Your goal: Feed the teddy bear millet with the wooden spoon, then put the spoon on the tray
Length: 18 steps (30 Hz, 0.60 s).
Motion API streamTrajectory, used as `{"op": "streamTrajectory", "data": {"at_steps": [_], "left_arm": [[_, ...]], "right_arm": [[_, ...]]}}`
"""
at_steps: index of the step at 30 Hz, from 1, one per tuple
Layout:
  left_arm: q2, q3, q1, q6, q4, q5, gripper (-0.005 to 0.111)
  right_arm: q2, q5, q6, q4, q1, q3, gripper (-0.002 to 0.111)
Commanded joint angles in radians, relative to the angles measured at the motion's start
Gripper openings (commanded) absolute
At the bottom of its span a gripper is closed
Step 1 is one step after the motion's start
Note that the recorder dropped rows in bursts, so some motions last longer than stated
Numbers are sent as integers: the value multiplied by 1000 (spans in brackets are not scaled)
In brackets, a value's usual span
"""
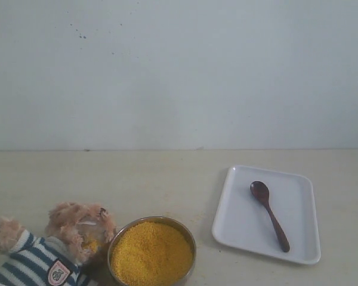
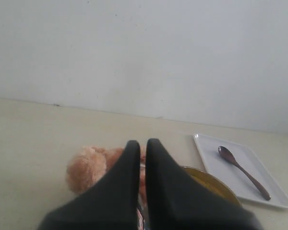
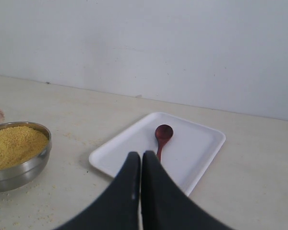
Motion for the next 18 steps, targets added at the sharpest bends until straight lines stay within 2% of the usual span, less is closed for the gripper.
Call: {"op": "streamTrajectory", "data": {"at_steps": [1,6,8,13,18], "left_arm": [[-4,5,-2,11,-8,21,4],[-4,5,-2,6,22,28,4],[-4,12,-2,-90,132,33,4],[-4,51,-2,-172,171,-20,4],[-4,51,-2,-304,331,-4,4]], "right_arm": [[-4,-6,-4,-1,-2,0,0],[-4,-6,-4,-1,-2,0,0],[-4,-6,-4,-1,-2,0,0],[-4,-6,-4,-1,-2,0,0],[-4,-6,-4,-1,-2,0,0]]}}
